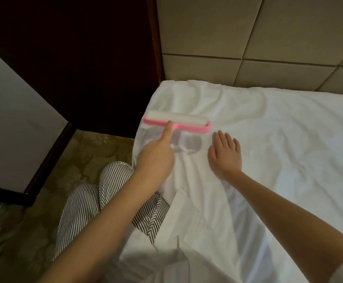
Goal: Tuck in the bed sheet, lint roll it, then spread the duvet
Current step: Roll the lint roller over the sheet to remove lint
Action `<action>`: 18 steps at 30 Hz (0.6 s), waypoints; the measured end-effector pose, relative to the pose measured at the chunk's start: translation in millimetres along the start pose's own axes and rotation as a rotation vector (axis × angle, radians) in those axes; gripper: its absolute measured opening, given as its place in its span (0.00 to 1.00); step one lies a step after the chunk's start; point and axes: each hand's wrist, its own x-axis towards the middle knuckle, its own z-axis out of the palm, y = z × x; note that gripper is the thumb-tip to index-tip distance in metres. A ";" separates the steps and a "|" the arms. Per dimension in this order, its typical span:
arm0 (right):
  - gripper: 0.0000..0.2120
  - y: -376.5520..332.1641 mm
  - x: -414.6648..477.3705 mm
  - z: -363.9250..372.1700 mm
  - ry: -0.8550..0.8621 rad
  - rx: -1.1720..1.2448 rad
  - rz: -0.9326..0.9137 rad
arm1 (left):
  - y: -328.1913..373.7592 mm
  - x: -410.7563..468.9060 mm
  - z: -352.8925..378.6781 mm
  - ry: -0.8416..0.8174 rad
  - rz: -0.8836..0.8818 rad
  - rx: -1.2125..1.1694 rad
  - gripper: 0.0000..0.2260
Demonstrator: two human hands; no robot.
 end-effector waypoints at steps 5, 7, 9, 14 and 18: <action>0.25 -27.2 23.7 7.5 -0.152 -0.018 -0.037 | -52.3 24.6 14.6 -0.179 -0.168 -0.051 0.26; 0.26 -28.7 26.9 12.8 -0.251 -0.137 -0.068 | -61.3 54.7 13.0 -0.155 -0.140 -0.084 0.25; 0.26 -27.2 28.7 13.6 -0.281 -0.174 -0.075 | -61.3 87.5 4.2 -0.139 -0.107 -0.104 0.23; 0.26 -26.4 26.1 15.3 -0.256 -0.190 -0.089 | -43.4 101.6 8.6 -0.148 -0.124 -0.228 0.30; 0.27 -25.6 25.2 18.4 -0.232 -0.192 -0.098 | -44.8 35.3 15.0 -0.222 -0.171 -0.241 0.31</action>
